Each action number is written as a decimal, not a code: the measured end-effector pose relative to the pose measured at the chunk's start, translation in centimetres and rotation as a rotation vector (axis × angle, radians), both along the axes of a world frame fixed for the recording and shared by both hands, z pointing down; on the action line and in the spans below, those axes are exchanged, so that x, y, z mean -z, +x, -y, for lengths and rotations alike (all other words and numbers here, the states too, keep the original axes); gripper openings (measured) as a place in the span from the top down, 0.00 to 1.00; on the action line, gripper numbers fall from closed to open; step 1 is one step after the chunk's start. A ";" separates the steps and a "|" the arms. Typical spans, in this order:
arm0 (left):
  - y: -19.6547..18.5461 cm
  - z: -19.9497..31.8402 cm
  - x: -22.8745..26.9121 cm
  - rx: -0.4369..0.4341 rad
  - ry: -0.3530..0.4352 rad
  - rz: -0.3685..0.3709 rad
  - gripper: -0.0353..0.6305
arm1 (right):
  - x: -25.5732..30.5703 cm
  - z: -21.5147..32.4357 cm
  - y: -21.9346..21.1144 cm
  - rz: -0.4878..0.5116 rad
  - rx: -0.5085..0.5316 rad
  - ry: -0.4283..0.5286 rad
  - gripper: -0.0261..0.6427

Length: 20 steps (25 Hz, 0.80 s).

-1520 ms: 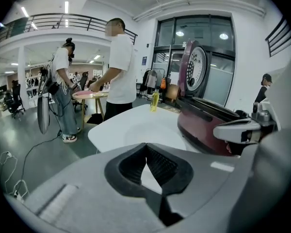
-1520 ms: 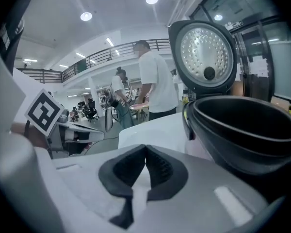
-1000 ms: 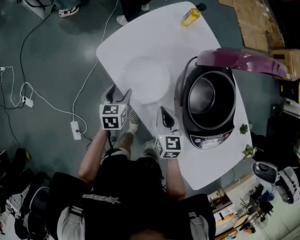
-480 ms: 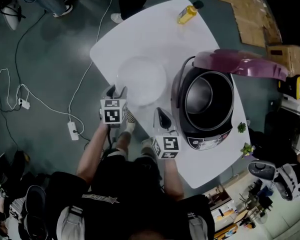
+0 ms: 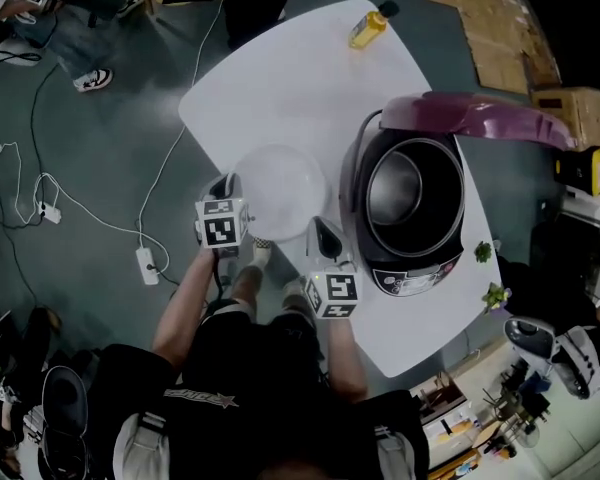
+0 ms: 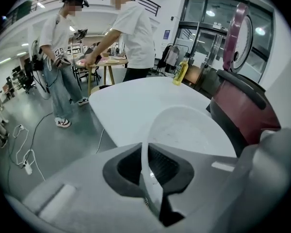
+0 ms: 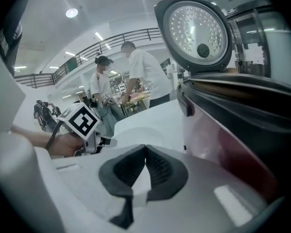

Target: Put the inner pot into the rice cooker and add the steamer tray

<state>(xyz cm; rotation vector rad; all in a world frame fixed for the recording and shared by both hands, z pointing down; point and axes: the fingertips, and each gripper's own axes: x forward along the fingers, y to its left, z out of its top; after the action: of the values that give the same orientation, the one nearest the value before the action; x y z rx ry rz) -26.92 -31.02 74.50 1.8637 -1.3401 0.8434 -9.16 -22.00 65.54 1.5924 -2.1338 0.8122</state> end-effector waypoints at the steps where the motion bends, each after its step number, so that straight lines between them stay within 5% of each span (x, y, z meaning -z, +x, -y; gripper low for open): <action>1: 0.1 -0.2 0.1 0.001 0.003 -0.003 0.91 | 0.1 -0.2 0.1 -0.001 -0.001 0.001 0.95; 20: -1.8 -3.8 11.7 0.157 0.195 -0.068 0.91 | 7.9 -3.5 1.8 -0.017 0.075 0.168 0.95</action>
<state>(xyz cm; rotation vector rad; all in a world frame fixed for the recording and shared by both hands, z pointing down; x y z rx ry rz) -28.69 -27.26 62.80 1.8850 -1.5497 0.5816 -7.36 -18.52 57.66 1.5817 -2.2866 0.6076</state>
